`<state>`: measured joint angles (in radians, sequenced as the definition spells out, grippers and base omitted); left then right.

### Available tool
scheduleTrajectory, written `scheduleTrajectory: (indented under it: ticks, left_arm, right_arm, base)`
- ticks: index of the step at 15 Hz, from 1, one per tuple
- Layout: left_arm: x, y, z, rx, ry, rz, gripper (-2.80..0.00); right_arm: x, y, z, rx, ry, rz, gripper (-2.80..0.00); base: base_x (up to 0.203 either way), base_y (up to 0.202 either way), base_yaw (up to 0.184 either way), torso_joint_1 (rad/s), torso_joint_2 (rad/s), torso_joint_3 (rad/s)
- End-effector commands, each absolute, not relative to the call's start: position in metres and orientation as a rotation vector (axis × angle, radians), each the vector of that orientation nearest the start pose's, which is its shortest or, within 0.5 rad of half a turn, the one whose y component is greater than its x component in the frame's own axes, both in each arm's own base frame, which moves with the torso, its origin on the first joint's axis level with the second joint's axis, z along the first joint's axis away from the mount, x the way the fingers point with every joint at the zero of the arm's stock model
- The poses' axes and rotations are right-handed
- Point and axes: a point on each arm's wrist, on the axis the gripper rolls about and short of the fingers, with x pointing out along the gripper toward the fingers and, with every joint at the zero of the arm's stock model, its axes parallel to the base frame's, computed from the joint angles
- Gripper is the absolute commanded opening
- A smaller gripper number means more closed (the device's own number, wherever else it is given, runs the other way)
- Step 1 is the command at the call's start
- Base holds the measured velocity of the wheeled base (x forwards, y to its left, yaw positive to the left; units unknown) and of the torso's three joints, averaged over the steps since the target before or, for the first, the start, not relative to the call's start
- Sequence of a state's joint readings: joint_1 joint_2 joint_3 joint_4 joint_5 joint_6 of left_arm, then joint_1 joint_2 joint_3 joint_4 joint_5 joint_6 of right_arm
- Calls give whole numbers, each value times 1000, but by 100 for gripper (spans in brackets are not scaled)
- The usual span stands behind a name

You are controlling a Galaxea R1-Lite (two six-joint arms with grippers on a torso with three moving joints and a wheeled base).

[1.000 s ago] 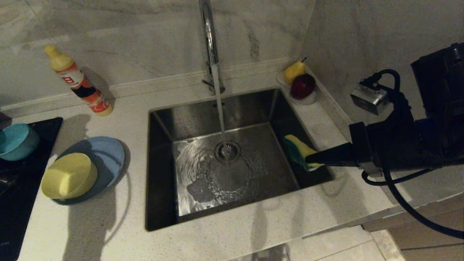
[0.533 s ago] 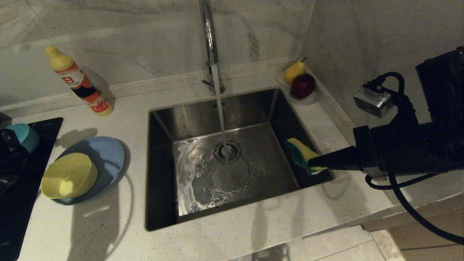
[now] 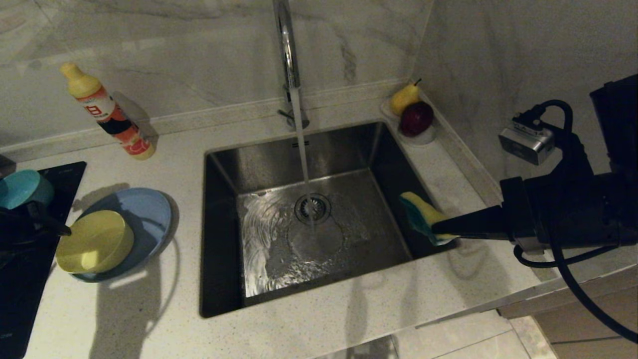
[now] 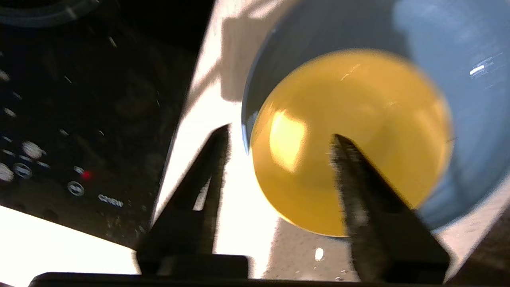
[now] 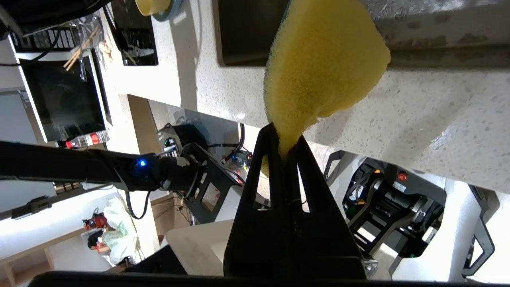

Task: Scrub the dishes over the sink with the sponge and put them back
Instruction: Wash the bowl

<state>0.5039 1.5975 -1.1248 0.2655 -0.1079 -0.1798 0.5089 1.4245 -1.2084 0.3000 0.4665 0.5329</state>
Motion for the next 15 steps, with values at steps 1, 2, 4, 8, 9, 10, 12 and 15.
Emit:
scheduleTrajectory:
  ticks: [1, 2, 4, 8, 9, 10, 12, 15]
  left_arm:
    - [248, 129, 204, -407, 733, 427, 0]
    - [250, 125, 203, -405, 739, 414, 0]
    - [256, 117, 199, -405, 754, 386, 0]
    - [260, 114, 193, -399, 778, 376, 0]
    - [260, 115, 191, -397, 781, 378, 0]
    - [259, 115, 189, -399, 788, 379, 0]
    - [259, 114, 189, -400, 789, 375, 0]
    - [264, 116, 183, -402, 795, 375, 0]
  right_arm:
    - [193, 119, 282, 468, 781, 786, -280]
    - [194, 119, 282, 469, 782, 784, -280]
    - [195, 119, 281, 470, 782, 781, -280]
    - [195, 119, 282, 470, 777, 783, -280]
    - [195, 119, 281, 470, 779, 782, -280]
    - [195, 119, 282, 470, 778, 782, -280]
    - [195, 119, 281, 470, 782, 781, -280]
    - [195, 119, 279, 470, 786, 780, -280]
  base:
    - [0, 0, 0, 0, 0, 0]
    - [0, 0, 0, 0, 0, 0]
    - [0, 0, 0, 0, 0, 0]
    - [0, 0, 0, 0, 0, 0]
    - [0, 0, 0, 0, 0, 0]
    - [0, 0, 0, 0, 0, 0]
    - [0, 0, 0, 0, 0, 0]
    - [0, 0, 0, 0, 0, 0]
